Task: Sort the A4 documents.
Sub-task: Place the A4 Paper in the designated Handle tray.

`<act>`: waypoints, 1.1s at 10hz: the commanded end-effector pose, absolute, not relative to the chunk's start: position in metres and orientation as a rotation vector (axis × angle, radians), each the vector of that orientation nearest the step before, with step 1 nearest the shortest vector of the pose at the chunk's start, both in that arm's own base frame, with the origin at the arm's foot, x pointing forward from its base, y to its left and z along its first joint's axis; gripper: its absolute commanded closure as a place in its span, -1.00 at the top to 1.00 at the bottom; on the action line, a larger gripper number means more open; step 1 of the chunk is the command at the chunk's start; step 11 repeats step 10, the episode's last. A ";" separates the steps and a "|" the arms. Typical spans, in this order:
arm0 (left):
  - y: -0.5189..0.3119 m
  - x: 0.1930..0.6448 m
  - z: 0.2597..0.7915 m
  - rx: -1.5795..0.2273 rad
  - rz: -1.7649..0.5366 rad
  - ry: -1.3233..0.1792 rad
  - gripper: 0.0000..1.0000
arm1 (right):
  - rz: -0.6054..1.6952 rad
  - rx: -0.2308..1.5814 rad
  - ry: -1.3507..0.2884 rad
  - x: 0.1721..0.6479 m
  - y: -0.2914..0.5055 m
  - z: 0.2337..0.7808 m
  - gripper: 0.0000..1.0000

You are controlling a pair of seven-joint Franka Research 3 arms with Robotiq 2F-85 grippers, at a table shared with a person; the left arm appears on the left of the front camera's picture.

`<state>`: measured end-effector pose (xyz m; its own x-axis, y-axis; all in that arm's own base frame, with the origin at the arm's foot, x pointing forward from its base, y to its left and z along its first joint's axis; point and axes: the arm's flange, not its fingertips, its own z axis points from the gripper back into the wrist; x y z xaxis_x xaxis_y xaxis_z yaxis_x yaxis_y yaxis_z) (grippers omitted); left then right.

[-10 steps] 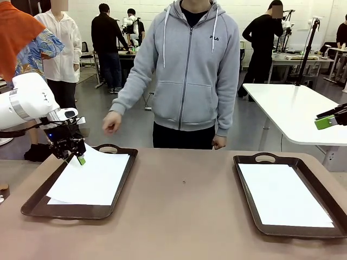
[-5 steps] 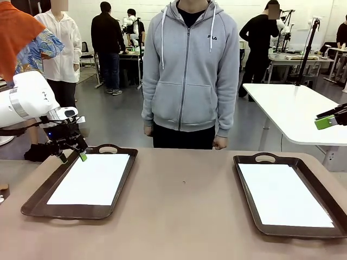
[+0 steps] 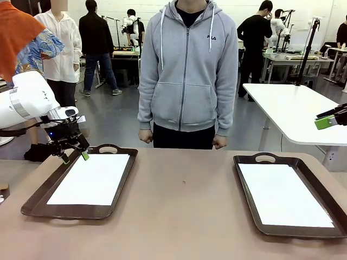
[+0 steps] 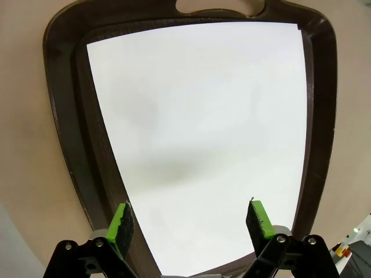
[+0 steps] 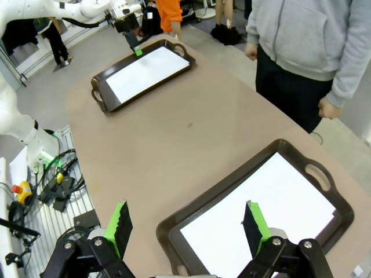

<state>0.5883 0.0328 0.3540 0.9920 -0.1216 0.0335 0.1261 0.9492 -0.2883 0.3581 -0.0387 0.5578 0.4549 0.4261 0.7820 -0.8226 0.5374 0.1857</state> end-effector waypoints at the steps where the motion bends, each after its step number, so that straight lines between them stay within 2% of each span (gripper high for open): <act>1: 0.035 0.588 0.354 -0.263 -0.144 -0.011 1.00 | 0.833 0.636 -0.767 0.361 -0.037 0.558 1.00; 11: 0.035 0.588 0.354 -0.263 -0.144 -0.011 1.00 | 0.833 0.636 -0.767 0.361 -0.037 0.558 1.00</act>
